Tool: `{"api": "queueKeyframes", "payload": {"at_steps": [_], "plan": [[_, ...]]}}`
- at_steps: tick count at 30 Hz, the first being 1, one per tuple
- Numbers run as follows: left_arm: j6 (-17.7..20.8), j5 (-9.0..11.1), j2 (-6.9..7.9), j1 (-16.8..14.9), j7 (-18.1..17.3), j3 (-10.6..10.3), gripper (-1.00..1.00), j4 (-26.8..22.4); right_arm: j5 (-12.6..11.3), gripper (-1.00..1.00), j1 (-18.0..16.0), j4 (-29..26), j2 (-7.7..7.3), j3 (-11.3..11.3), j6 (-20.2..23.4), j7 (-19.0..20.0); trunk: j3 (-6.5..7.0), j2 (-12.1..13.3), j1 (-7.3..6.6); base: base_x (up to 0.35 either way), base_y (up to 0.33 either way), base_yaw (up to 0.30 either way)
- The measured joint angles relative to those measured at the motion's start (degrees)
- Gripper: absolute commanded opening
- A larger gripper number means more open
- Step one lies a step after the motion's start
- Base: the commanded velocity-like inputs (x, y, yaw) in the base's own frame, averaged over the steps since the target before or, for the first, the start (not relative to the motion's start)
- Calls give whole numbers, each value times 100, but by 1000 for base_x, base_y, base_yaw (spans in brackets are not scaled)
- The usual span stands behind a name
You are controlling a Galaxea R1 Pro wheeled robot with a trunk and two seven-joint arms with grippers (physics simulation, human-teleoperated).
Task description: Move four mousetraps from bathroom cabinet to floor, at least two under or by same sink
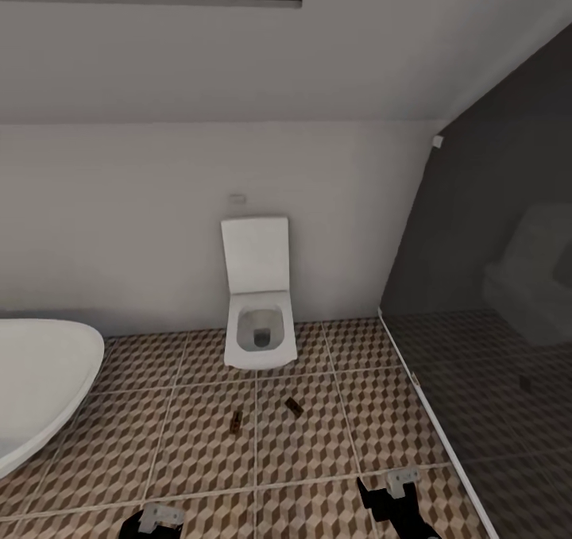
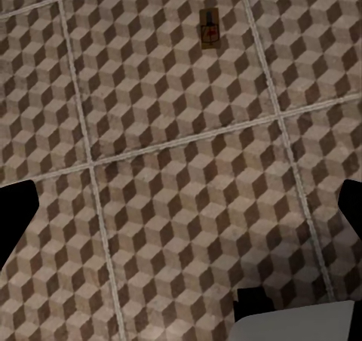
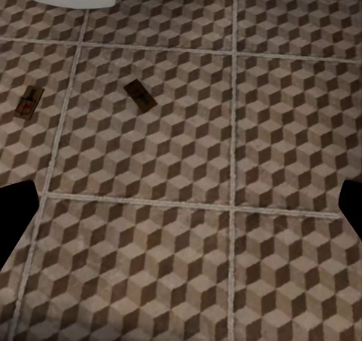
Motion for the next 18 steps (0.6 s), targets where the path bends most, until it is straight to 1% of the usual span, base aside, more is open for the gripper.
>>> {"api": "queueKeyframes", "payload": {"at_steps": [18], "plan": [[0, 0, -32, 0, 3, 0, 100, 5, 0, 100, 0, 0, 2, 0, -2, 0, 164, 0, 0, 0, 0, 0]]}}
